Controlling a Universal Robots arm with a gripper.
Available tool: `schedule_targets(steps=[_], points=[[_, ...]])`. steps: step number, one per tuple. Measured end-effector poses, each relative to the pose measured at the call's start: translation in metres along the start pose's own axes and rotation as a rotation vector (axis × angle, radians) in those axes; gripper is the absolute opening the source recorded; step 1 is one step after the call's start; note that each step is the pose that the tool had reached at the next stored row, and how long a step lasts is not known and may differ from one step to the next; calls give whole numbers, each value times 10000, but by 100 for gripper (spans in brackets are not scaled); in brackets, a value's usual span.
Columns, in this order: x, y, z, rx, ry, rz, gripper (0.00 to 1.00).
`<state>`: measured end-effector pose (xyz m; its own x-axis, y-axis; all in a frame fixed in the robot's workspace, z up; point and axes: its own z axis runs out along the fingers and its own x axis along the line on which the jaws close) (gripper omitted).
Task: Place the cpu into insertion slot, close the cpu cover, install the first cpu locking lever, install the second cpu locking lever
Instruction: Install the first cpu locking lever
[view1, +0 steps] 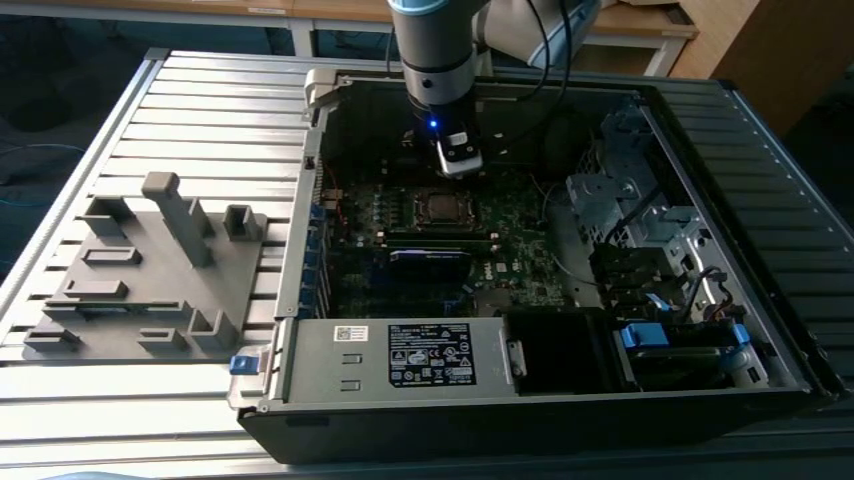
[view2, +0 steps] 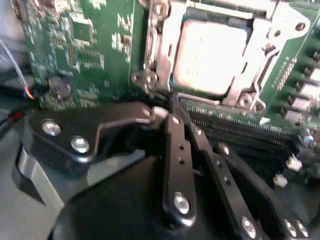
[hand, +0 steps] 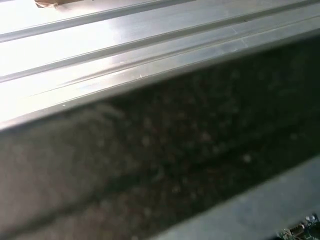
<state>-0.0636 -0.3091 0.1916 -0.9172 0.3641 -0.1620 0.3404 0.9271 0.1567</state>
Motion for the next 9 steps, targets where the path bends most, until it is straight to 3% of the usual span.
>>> schedule_targets(steps=[3, 9], points=[[-1, 1, -3, -3, -1, 1, 11], [-12, 13, -73, -13, 1, 4, 11]])
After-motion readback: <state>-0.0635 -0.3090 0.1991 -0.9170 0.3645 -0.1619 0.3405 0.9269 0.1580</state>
